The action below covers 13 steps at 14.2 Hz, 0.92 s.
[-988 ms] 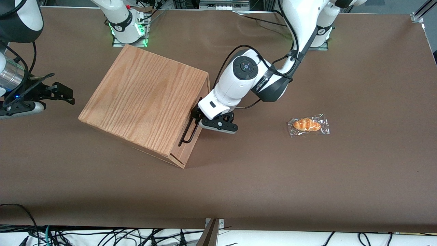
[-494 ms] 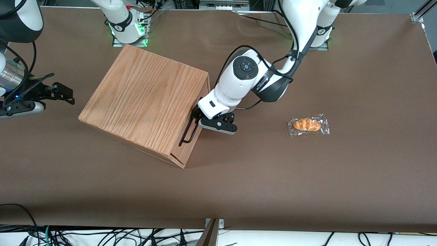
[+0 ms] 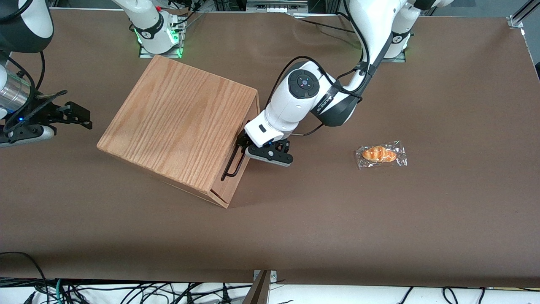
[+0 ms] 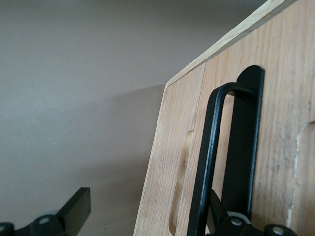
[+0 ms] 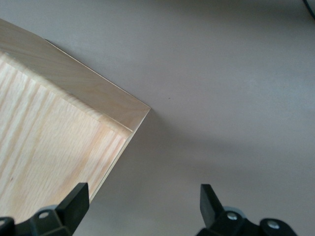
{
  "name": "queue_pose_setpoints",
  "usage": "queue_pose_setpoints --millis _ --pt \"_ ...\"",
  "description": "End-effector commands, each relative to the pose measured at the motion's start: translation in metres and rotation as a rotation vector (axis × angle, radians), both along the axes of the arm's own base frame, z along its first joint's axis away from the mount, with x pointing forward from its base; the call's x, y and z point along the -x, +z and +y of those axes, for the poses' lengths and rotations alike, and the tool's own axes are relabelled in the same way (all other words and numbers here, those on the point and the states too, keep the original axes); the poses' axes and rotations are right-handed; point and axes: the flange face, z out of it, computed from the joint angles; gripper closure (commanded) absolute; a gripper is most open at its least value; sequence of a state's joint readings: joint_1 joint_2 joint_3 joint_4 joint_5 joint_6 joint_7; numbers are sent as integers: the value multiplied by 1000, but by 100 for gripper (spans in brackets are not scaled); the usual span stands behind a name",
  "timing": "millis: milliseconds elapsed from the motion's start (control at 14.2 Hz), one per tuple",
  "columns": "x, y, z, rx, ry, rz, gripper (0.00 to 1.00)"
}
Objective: Open top drawer with left arm
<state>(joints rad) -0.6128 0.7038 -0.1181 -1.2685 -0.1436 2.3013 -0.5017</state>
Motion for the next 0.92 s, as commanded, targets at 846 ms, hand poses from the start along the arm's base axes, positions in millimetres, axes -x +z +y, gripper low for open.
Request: queue_pose_setpoints --millis 846 --pt "-19 -2 20 -48 -66 -46 0"
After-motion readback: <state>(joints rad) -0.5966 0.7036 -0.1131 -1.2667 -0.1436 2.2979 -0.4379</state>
